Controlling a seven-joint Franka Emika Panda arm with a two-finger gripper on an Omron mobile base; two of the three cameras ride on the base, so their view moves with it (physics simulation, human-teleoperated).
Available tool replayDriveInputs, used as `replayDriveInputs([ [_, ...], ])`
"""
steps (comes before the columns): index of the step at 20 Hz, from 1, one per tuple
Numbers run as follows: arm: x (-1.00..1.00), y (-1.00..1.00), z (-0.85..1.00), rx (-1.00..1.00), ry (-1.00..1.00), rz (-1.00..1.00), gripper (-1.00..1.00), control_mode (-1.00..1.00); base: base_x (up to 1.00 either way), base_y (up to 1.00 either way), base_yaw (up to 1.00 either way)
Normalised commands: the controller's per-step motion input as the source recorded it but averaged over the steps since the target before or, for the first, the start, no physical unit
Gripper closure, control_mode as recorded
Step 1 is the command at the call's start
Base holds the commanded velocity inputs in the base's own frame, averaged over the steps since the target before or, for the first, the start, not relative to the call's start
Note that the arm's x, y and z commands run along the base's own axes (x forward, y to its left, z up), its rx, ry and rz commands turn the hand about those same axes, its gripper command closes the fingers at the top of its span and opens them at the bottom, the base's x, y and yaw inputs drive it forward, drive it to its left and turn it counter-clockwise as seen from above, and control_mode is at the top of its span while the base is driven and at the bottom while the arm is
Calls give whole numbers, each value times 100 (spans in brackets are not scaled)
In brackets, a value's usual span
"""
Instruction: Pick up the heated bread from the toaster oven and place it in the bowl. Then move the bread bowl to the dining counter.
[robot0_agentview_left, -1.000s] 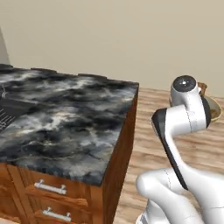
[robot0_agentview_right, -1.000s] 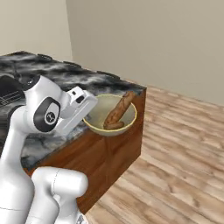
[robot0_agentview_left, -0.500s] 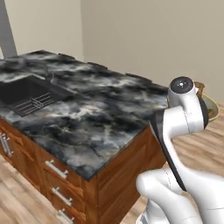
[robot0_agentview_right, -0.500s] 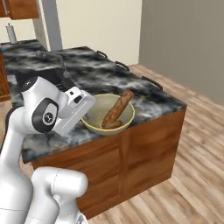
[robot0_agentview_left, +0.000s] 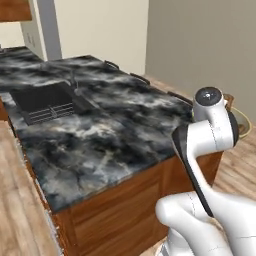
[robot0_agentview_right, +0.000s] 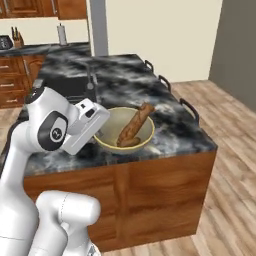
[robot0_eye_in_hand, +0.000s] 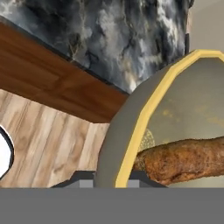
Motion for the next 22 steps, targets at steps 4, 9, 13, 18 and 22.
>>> replayDriveInputs([
  [4, 0, 0, 0, 0, 0, 0, 100, 100, 13, -86, 62],
  [9, 0, 0, 0, 0, 0, 0, 100, 100, 8, -87, 57],
  [13, 39, -1, -5, 0, 4, 14, 100, -100, 11, -14, 23],
  [18, 100, 15, -27, -4, 16, 12, 100, -100, 0, 0, 0],
  [22, 100, 1, -42, -3, 19, 16, 100, -100, 0, 0, 0],
])
